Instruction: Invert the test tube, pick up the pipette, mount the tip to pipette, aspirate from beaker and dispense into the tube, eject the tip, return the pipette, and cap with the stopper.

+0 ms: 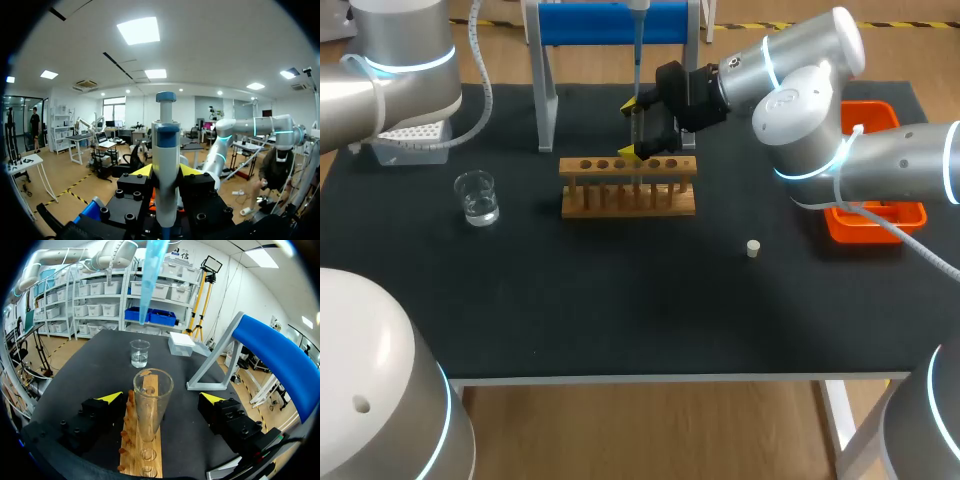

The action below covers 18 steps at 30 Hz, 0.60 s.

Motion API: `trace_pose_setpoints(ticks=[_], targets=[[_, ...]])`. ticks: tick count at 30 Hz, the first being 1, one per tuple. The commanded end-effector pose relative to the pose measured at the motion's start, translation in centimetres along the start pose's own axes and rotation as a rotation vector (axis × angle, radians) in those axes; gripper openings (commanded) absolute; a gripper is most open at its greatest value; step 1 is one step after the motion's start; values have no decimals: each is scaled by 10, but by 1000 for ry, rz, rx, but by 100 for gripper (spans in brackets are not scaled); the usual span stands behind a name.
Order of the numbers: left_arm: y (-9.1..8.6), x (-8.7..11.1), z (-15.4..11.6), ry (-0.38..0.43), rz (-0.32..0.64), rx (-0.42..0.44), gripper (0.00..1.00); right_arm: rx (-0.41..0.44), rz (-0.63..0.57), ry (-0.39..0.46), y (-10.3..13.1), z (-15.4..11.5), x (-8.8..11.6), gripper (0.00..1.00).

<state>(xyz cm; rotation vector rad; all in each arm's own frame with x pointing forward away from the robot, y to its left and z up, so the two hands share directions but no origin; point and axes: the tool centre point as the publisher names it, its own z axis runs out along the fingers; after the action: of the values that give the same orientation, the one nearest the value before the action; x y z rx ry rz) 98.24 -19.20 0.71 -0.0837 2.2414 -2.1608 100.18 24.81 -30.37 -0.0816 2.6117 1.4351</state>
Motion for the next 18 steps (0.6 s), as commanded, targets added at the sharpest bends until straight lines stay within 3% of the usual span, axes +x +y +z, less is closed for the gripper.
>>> trace_pose_setpoints(ticks=[1,18], targets=[[1,-4,-1,11,2,3,0,1,0,2,0,0,0,100],[13,-10,-2,17,6,12,0,1,0,2,0,0,0,100]])
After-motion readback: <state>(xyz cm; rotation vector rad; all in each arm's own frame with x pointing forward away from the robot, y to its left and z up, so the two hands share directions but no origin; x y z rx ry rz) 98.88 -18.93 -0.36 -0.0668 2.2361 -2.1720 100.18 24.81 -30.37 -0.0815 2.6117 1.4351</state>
